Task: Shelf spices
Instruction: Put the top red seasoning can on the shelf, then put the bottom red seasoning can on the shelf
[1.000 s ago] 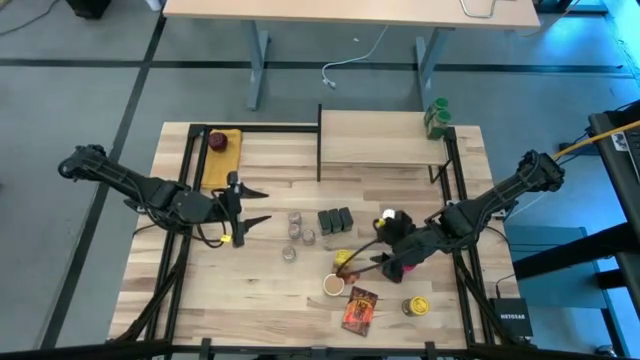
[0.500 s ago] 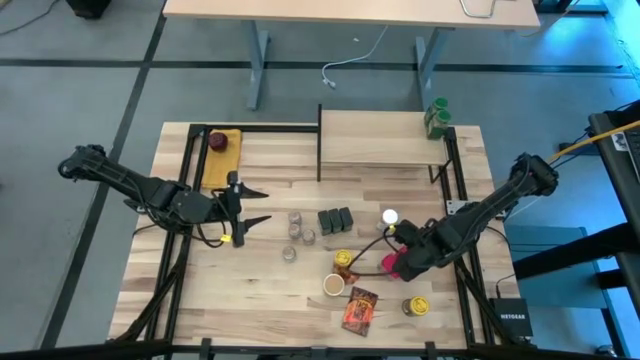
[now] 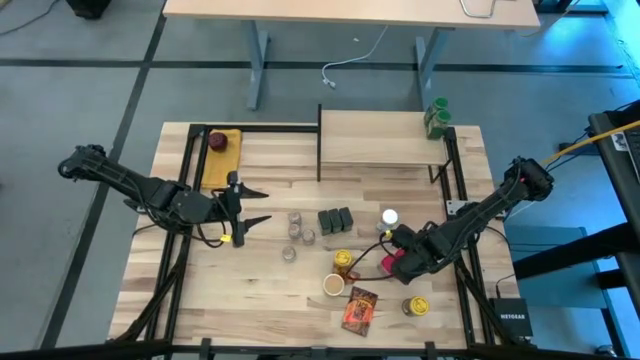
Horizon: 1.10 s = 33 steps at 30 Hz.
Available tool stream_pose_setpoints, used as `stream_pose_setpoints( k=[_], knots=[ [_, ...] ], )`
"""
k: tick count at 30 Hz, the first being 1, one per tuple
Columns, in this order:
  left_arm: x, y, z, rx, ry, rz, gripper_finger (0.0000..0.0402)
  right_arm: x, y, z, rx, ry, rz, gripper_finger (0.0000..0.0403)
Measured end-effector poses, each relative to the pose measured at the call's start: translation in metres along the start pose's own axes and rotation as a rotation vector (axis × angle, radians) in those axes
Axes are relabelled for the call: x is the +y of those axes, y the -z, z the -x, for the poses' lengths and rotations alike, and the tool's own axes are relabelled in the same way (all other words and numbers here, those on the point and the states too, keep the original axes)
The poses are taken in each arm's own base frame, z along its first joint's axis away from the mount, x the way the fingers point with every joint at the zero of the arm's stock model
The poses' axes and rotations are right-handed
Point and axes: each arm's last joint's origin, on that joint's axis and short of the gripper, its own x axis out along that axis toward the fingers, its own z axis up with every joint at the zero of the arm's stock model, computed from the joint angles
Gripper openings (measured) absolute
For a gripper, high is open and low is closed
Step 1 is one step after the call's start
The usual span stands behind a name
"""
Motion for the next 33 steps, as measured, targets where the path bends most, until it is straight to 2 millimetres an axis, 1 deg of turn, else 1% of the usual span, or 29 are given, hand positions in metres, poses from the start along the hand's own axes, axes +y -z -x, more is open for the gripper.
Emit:
stream_pose_setpoints(
  k=[4,8,10,13,15,18,26,29,31,33],
  knots=[
    [0.0,0.0,0.0,0.0,0.0,-0.003,0.0249,-0.002,0.002,-0.012,0.023,-0.021,-0.012,0.0264],
    [0.0,0.0,0.0,0.0,0.0,-0.003,0.0249,0.005,0.001,-0.014,-0.001,-0.085,-0.006,0.0264],
    [0.0,0.0,0.0,0.001,0.0,-0.003,0.0249,0.002,0.002,-0.018,0.016,-0.043,0.015,0.0264],
    [0.0,0.0,0.0,0.0,0.0,-0.003,0.0249,0.002,0.002,-0.014,0.023,-0.057,0.01,0.0264],
    [0.0,0.0,0.0,0.0,0.0,-0.003,0.0249,-0.002,0.003,-0.017,0.032,-0.019,0.004,0.0264],
    [0.0,0.0,0.0,0.0,0.0,-0.003,0.0249,0.0,0.002,-0.015,0.025,-0.035,0.002,0.0264],
    [0.0,0.0,0.0,0.0,0.0,-0.003,0.0249,-0.003,0.003,-0.015,0.027,0.0,0.016,0.0264],
    [0.0,0.0,0.0,0.0,0.0,-0.004,0.0249,-0.001,0.004,-0.014,0.06,-0.045,0.023,0.0264],
    [0.0,0.0,0.0,0.001,0.0,-0.004,0.0249,0.002,0.004,-0.012,0.085,-0.104,0.022,0.0264],
    [0.0,0.0,0.0,0.001,0.0,-0.004,0.0249,0.004,0.003,-0.006,0.07,-0.181,0.02,0.0264]
  ],
)
